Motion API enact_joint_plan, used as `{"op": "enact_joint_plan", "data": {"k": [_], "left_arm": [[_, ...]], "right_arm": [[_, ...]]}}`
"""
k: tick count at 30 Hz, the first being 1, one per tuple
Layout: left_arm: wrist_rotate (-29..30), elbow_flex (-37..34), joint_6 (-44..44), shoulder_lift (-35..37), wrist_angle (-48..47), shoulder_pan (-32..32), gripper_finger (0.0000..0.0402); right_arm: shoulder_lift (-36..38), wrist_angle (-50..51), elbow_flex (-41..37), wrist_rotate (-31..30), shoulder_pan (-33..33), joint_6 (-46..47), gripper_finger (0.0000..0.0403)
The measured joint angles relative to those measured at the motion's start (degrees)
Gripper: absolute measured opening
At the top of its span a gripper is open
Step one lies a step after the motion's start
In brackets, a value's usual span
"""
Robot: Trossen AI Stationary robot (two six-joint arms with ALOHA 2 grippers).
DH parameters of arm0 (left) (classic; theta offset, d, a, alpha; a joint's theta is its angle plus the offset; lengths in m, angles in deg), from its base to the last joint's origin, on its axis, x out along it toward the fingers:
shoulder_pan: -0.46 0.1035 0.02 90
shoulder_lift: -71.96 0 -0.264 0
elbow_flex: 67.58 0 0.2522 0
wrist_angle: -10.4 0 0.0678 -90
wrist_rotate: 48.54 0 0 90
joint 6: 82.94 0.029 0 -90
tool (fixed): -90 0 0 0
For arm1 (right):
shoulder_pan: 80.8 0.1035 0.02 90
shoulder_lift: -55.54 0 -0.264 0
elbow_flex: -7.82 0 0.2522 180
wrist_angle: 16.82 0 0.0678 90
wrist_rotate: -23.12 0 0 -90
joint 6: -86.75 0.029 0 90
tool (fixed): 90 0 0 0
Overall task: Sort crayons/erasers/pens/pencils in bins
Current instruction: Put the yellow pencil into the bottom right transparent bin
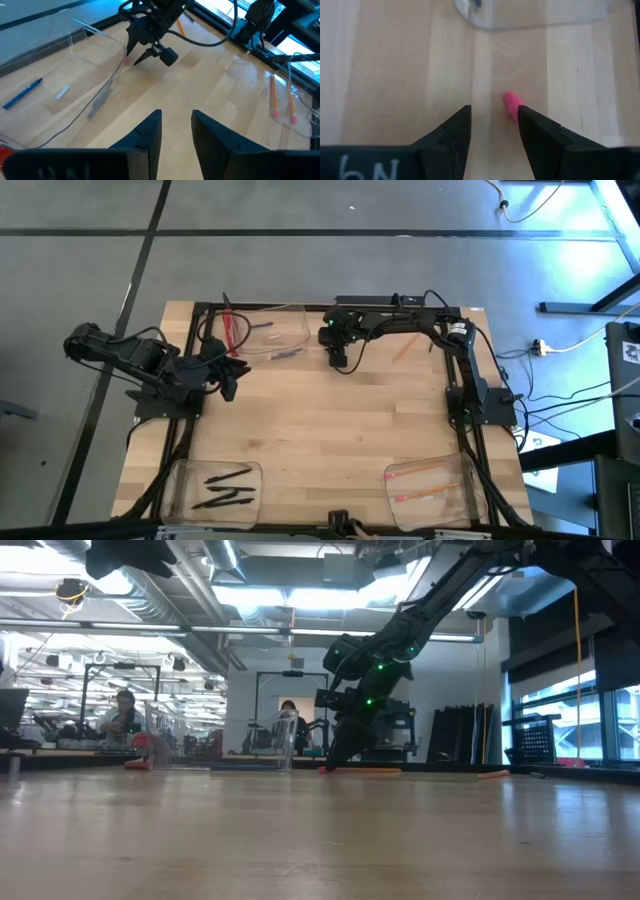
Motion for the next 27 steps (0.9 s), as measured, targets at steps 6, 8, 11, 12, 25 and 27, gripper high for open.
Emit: {"op": "enact_joint_plan", "data": {"k": [6,8,11,12,25,27], "left_arm": [[0.7,0.0,0.0,0.0,0.0,0.0,0.0097],[0.7,0.0,0.0,0.0,0.0,0.0,0.0097],[0.9,0.0,0.0,0.0,0.0,0.0,0.0097],[0.9,0.0,0.0,0.0,0.0,0.0,0.0097],[0.9,0.0,0.0,0.0,-0.1,0.0,0.0097],[1.0,0.0,0.1,0.0,-0.1,0.0,0.0097]], "right_arm": [[0.0,0.3,1.2,0.0,-2.1,-0.1,0.0163],[0.0,0.6,1.5,0.5,-2.8,-0.1,0.0163],[0.0,-0.3,2.1,5.0,-3.6,-0.2,0.0163],[0.0,-0.1,2.0,6.2,-3.7,-0.2,0.0163],[-2.0,-0.2,2.0,2.7,-3.2,-3.3,0.0163],[-1.9,-0.1,2.0,2.8,-3.2,-3.3,0.0163]]}}
